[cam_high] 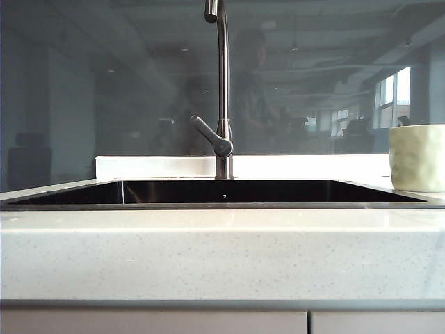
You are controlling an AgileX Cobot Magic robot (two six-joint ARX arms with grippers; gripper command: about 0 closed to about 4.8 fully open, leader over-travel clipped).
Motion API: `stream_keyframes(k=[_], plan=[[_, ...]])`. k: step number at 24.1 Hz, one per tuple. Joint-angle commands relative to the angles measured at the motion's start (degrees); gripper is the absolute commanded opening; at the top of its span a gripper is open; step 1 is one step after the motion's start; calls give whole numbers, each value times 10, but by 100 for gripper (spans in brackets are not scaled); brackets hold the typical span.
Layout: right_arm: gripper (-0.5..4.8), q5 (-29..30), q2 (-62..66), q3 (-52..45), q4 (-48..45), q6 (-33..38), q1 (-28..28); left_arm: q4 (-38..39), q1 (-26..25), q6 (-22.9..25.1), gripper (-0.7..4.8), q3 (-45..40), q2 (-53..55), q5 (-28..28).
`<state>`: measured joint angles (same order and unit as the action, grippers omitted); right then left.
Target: Pick up the mug next to the sink, go to the faucet to get some water, pour the water into the sink, and finally put the mug back to its place.
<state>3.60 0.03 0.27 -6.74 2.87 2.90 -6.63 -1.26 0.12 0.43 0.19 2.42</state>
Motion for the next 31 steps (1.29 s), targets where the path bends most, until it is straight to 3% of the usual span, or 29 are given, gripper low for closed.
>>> stream_keyframes(k=[1,8,14,31], plan=[[-6,12,-1,-2,-33,-4,-1,-7,-1,-1,-2,2,0,2],[-6,-26,-1,-2,-30,-16,-1,-7,-1,-1,-2,2,0,2],[-6,-26,-1,-2,12,-16,-20,-7,-1,-1,-2,2,0,2],[-6,-30,-1,-2,6,-16,-21,-7,-1,-1,-3,2,0,2]])
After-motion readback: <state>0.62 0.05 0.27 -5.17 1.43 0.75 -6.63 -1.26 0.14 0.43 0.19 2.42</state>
